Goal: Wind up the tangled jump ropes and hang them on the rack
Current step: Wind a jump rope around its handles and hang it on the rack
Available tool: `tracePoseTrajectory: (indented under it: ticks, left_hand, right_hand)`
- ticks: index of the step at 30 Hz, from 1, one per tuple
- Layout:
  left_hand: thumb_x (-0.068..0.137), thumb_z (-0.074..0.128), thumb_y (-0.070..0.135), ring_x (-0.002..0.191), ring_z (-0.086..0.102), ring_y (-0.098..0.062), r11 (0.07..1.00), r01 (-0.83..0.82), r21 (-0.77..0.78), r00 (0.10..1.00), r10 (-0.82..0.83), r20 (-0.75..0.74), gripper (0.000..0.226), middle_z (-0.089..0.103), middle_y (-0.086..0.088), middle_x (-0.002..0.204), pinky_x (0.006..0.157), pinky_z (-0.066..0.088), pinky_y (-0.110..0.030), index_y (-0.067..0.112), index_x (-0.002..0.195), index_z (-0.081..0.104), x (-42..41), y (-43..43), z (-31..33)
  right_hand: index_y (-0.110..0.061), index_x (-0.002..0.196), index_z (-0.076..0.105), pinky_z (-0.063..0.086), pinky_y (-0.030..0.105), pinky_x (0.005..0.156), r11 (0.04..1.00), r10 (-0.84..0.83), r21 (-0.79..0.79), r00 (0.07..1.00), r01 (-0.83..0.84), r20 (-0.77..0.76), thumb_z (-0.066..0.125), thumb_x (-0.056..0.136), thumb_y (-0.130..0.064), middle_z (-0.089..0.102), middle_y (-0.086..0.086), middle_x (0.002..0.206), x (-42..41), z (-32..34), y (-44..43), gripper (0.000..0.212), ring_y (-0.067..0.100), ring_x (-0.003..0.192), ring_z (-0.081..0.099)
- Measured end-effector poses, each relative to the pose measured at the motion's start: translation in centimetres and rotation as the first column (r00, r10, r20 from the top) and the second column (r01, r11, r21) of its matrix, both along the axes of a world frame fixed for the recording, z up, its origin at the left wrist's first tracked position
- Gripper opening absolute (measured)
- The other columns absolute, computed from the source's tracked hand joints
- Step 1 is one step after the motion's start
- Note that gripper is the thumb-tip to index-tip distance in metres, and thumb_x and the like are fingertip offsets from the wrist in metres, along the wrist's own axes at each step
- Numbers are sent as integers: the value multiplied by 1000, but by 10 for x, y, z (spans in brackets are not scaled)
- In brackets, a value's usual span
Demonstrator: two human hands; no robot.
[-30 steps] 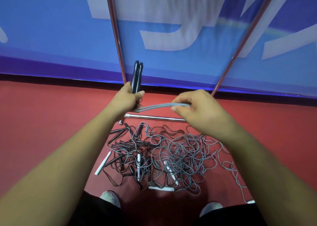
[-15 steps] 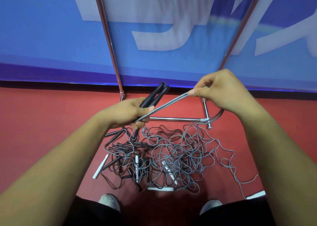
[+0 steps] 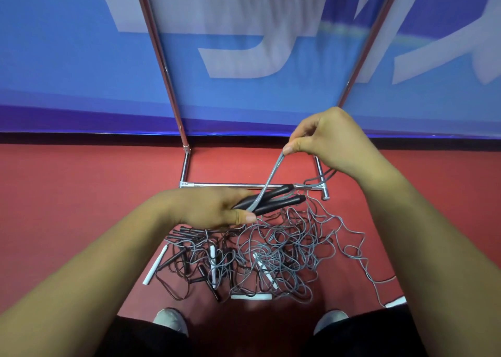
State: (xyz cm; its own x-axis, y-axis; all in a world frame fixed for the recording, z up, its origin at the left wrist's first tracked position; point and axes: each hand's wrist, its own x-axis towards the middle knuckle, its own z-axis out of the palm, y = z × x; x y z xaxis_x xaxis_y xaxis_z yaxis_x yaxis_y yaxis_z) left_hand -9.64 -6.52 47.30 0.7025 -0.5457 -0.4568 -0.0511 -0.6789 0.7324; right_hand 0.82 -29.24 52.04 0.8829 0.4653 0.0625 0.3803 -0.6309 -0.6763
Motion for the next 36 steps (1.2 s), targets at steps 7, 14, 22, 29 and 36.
tracePoseTrajectory:
  ticks: [7,14,22,29,36]
  left_hand:
    - [98,60,31,70,61,-10,986,-127,-112,992,129,12,35,62,7,88,71,55,-25,45,127,46,1,-9,-8]
    - [90,61,23,64,44,-3,869,-243,-430,953,297,62,22,50,15,72,58,38,-17,21,112,60,3,-3,-2]
    - [92,51,29,52,33,-11,408,-557,-723,694,708,-135,23,50,2,68,49,16,-21,15,111,53,19,9,-3]
    - [94,55,24,52,35,-14,309,-590,-746,614,771,-166,46,51,-6,71,49,25,-20,31,138,45,29,28,-9]
    - [104,49,12,53,42,-14,298,-688,-662,519,839,-161,6,55,-6,74,47,30,-19,12,109,44,31,40,-8]
  right_hand:
    - [-26,62,73,36,18,50,996,-28,77,991,38,-128,88,70,-26,60,-8,46,8,-13,-1,17,3,48,46]
    - [-19,70,77,35,28,59,985,-5,165,969,48,-248,82,78,-22,67,1,58,15,-26,-8,10,13,59,48]
    - [-15,81,74,41,20,49,976,18,206,925,66,-379,70,91,-17,61,-2,56,11,-40,-2,11,8,46,46]
    - [-7,91,71,47,23,59,974,101,226,913,-10,-395,59,98,-10,59,-1,60,2,-45,-8,14,12,56,57]
    - [-13,86,70,39,21,50,989,115,136,906,-65,-407,60,98,-14,58,-6,57,-9,-50,-3,16,8,50,48]
